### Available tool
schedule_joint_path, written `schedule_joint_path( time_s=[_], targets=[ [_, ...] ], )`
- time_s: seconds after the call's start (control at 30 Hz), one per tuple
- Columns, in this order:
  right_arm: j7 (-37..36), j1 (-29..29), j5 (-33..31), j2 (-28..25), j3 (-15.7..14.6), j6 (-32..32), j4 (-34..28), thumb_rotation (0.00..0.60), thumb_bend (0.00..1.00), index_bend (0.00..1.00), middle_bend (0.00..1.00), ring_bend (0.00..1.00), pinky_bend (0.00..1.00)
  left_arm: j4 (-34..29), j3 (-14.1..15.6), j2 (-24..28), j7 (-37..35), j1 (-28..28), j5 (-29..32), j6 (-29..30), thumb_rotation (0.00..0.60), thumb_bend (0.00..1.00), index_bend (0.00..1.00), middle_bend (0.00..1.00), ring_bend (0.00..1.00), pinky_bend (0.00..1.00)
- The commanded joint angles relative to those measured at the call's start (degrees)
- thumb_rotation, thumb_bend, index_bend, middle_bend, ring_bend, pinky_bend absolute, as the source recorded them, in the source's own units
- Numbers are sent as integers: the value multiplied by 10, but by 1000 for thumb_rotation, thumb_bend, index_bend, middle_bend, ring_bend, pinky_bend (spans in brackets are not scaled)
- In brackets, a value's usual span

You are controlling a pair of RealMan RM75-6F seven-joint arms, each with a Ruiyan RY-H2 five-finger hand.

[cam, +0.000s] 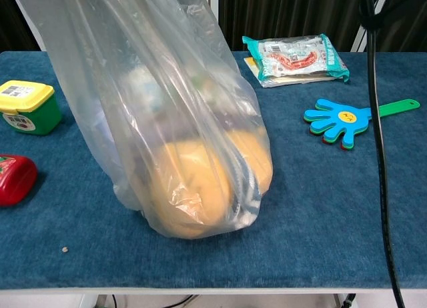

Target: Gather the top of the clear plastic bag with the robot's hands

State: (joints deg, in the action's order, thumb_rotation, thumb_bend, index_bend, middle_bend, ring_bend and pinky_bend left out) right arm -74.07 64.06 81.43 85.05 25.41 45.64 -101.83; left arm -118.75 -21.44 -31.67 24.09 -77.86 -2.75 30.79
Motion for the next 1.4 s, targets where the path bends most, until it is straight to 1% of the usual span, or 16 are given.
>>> schedule_joint_path(
  time_s=[0.03, 0.17, 0.43, 0.57, 0.77, 0.9, 1.07, 1.13, 1.23, 1.4],
  targets=[
    [-6, 0, 1, -4, 3, 3, -3, 600, 212, 325, 334, 233, 323, 20, 30, 14, 5, -24, 19, -39, 600, 51, 73, 170, 81, 197],
    [-16, -2, 1, -12, 4, 4, -7, 600, 211, 383, 373, 275, 361, 34, 58, 21, -2, -39, 24, -68, 600, 51, 73, 170, 81, 197],
    [-29, -13, 4, -26, 7, 21, -17, 600, 211, 459, 432, 334, 420, 67, 95, 23, -48, -46, 6, -116, 600, 52, 73, 170, 81, 196],
    [-26, -18, -1, -33, 7, 26, -22, 600, 211, 477, 445, 349, 435, 86, 105, 25, -82, -42, -7, -144, 600, 53, 73, 170, 81, 196],
    [-17, -29, -16, -45, 15, 40, -30, 600, 212, 479, 447, 349, 437, 111, 106, 35, -146, -24, -39, -185, 600, 53, 73, 170, 89, 196],
    [-11, -34, -22, -55, 26, 47, -38, 600, 211, 480, 445, 350, 437, 126, 94, 44, -191, -2, -69, -224, 600, 55, 73, 170, 91, 196],
    [3, -37, -38, -66, 38, 51, -46, 600, 212, 480, 444, 349, 434, 152, 67, 54, -250, 41, -112, -291, 600, 55, 73, 163, 91, 196],
    [8, -39, -42, -70, 42, 53, -49, 600, 211, 481, 443, 347, 431, 160, 55, 56, -267, 58, -128, -304, 600, 55, 73, 162, 91, 196],
    [16, -43, -46, -75, 47, 57, -55, 600, 211, 482, 444, 344, 425, 168, 29, 60, -292, 90, -153, -319, 600, 55, 74, 158, 91, 197],
    [30, -46, -53, -87, 58, 61, -65, 600, 212, 482, 444, 342, 424, 176, -25, 66, -329, 157, -189, -326, 600, 55, 75, 147, 91, 203]
  ],
)
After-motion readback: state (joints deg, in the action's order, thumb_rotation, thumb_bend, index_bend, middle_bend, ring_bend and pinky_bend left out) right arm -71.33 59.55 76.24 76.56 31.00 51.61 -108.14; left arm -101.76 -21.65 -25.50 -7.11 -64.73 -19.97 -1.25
